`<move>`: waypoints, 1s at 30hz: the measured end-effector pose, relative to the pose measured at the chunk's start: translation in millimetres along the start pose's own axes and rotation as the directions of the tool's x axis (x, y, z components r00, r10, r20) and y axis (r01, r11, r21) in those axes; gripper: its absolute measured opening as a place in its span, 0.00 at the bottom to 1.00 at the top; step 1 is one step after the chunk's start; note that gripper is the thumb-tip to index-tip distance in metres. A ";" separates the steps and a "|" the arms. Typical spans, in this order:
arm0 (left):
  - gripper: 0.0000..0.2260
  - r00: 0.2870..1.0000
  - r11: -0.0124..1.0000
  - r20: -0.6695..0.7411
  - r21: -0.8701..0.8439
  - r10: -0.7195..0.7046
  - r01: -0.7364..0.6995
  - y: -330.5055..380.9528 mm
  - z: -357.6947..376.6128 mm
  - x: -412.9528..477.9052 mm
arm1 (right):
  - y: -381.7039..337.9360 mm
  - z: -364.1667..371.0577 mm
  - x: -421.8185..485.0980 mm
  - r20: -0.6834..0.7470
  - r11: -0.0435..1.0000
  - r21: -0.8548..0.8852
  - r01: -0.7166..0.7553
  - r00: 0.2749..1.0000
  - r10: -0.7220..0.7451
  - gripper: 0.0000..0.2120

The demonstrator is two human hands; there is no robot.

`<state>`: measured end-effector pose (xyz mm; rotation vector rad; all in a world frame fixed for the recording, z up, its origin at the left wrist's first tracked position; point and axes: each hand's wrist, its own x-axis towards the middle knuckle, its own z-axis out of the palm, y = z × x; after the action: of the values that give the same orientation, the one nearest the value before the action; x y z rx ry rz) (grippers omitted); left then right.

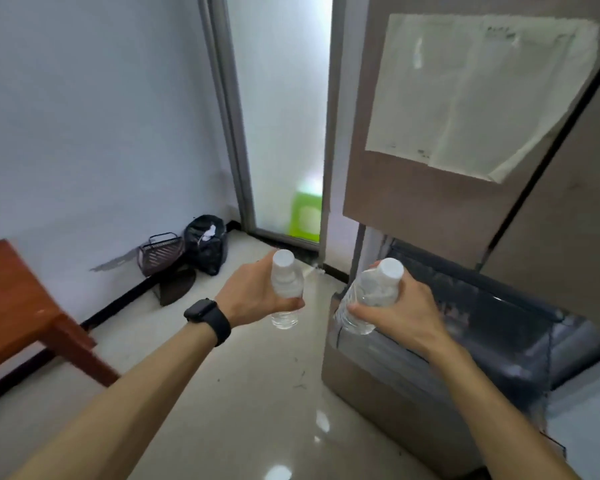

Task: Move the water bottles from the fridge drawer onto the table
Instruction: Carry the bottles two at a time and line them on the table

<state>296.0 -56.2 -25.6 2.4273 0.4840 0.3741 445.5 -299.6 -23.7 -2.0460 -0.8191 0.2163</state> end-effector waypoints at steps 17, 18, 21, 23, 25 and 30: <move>0.30 0.744 0.814 -0.424 0.027 -0.517 0.581 -202.0 -260.8 -401.3 | -301.6 366.3 -117.3 0.556 0.870 0.232 0.436 0.674 -0.486 0.28; 0.29 0.716 0.796 -0.447 0.014 -0.536 0.605 -213.5 -274.9 -429.6 | -319.3 390.4 -132.3 0.574 0.863 0.251 0.438 0.650 -0.497 0.28; 0.28 0.628 0.743 -0.502 -0.044 -0.594 0.668 -245.3 -311.7 -509.9 | -369.1 458.3 -177.4 0.641 0.853 0.288 0.436 0.574 -0.510 0.28; 0.29 0.557 0.697 -0.538 -0.080 -0.632 0.713 -263.5 -333.1 -556.8 | -398.7 498.0 -204.8 0.680 0.852 0.302 0.428 0.530 -0.507 0.29; 0.30 0.488 0.649 -0.563 -0.116 -0.667 0.752 -280.7 -350.4 -598.1 | -423.8 532.1 -229.6 0.713 0.840 0.323 0.435 0.472 -0.518 0.30; 0.28 0.326 0.529 -0.613 -0.180 -0.720 0.829 -320.6 -381.9 -682.0 | -470.5 604.1 -275.6 0.761 0.816 0.361 0.451 0.363 -0.538 0.28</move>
<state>-536.2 89.2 -35.9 1.7956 1.9839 0.7119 -252.1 119.2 -43.8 -1.3988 -1.9642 0.9354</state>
